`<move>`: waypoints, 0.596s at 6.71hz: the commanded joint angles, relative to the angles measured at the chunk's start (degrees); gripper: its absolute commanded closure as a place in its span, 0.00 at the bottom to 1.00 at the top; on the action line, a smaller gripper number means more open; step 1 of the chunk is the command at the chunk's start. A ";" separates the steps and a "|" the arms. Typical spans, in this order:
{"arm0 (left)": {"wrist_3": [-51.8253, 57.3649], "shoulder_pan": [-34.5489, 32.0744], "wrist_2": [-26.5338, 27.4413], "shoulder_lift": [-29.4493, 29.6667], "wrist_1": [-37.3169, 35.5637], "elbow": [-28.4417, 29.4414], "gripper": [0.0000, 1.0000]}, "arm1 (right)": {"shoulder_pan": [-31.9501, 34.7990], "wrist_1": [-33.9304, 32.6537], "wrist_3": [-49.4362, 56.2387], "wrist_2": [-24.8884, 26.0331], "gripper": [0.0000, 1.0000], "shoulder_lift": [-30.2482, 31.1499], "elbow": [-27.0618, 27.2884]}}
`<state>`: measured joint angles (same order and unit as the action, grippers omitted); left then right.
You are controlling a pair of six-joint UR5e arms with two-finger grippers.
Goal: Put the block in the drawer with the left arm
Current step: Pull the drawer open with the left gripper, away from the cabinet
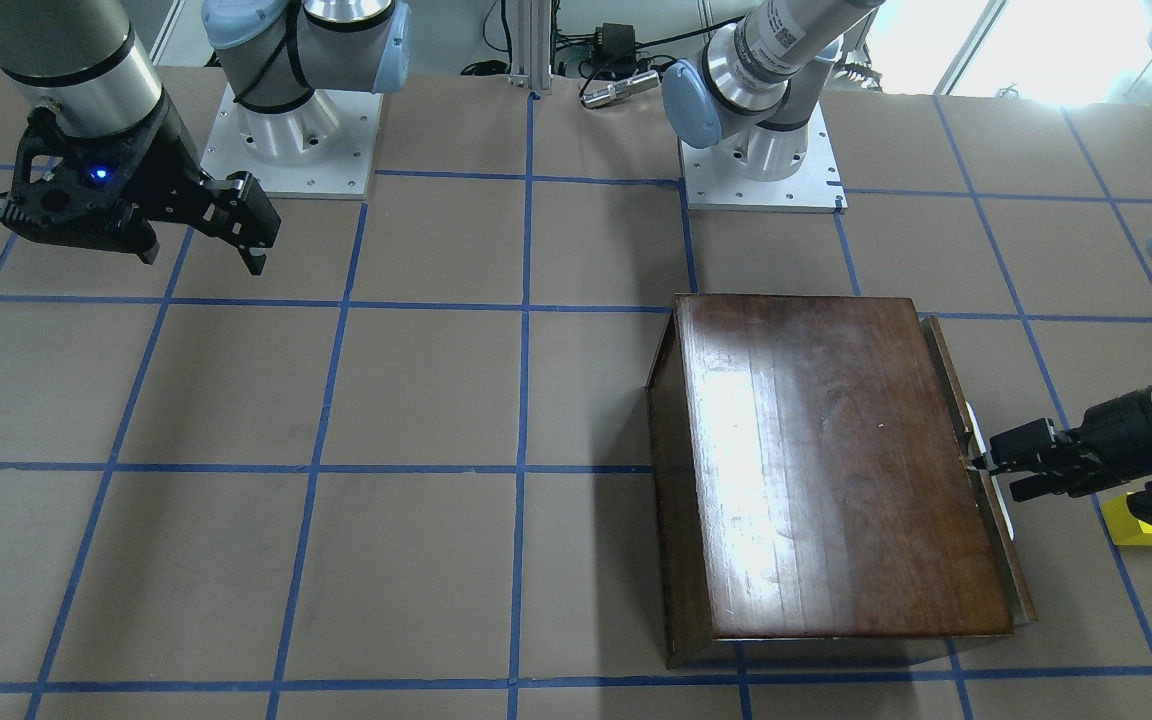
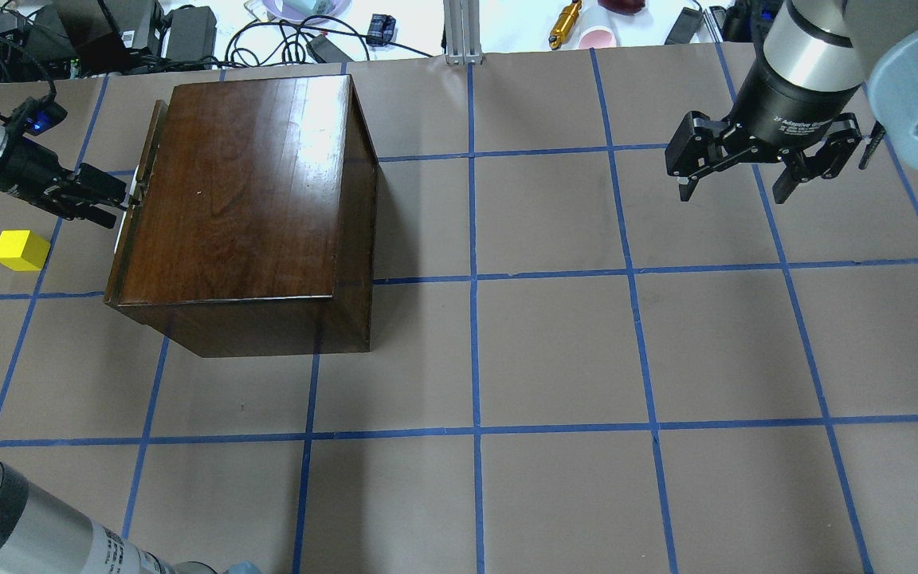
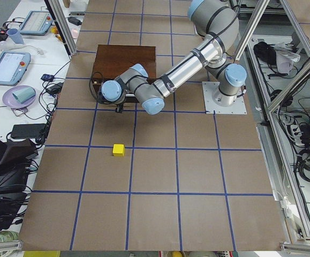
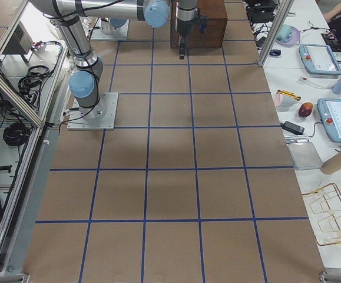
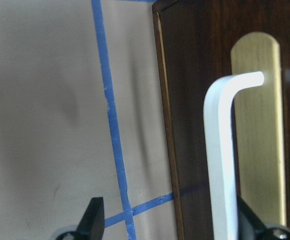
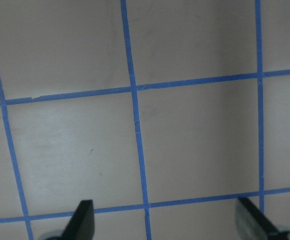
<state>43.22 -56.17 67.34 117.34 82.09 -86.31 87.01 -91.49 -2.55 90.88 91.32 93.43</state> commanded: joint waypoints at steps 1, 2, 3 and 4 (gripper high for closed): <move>0.11 0.10 2.24 -0.09 0.00 0.26 0.13 | 0.00 0.00 0.00 0.00 0.00 0.00 0.00; 0.11 0.19 2.53 -0.27 -0.26 0.44 0.13 | 0.00 0.00 0.00 0.00 0.00 0.00 0.00; 0.20 0.19 2.88 -0.18 -0.35 0.70 0.13 | 0.00 0.00 0.00 0.00 0.00 0.00 0.00; 0.55 0.19 5.32 -0.18 -0.35 1.14 0.13 | 0.00 0.00 0.00 0.00 0.00 0.00 0.00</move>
<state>43.48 -56.00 70.65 117.16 81.79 -85.59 87.01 -91.49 -2.55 90.88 91.32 93.43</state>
